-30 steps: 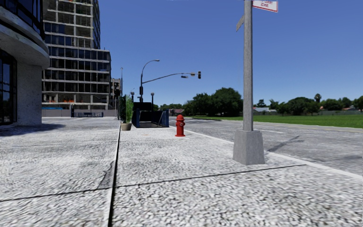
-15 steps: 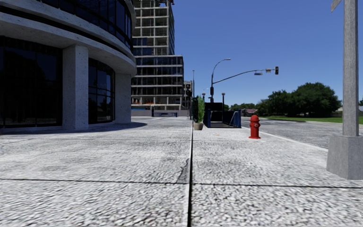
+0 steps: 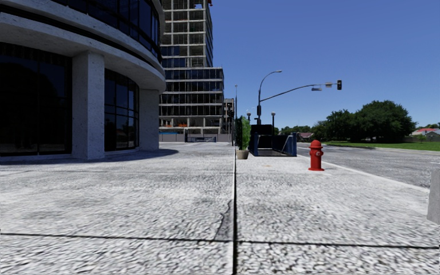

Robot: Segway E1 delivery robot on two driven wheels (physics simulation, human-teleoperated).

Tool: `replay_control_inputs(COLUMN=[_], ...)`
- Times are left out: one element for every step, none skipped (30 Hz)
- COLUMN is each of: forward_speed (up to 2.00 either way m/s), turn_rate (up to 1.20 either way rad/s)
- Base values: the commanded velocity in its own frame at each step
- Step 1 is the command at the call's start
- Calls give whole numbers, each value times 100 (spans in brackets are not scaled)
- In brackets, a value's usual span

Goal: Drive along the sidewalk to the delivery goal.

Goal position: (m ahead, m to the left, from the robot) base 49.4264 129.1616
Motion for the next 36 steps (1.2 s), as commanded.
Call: replay_control_inputs(forward_speed=[200, 200, 200, 200, 200, 200, 200, 200, 200, 200, 200, 200, 200, 200, 200, 200, 200, 200, 200, 200, 200, 200, 200, 200, 200, 200, 200, 200, 200, 200, 200, 200, 200, 200, 200, 200], turn_rate=[97, 97, 120, 120, 118, 3, 3, 0, 0, 0, 0, 0, 0, 0, 0, 0, 0, 0, 0, 0, 0, 0, 0, 0, 0, 0, 0, 0, 0, 0, 0, 0, 0, 0, 0, 0])
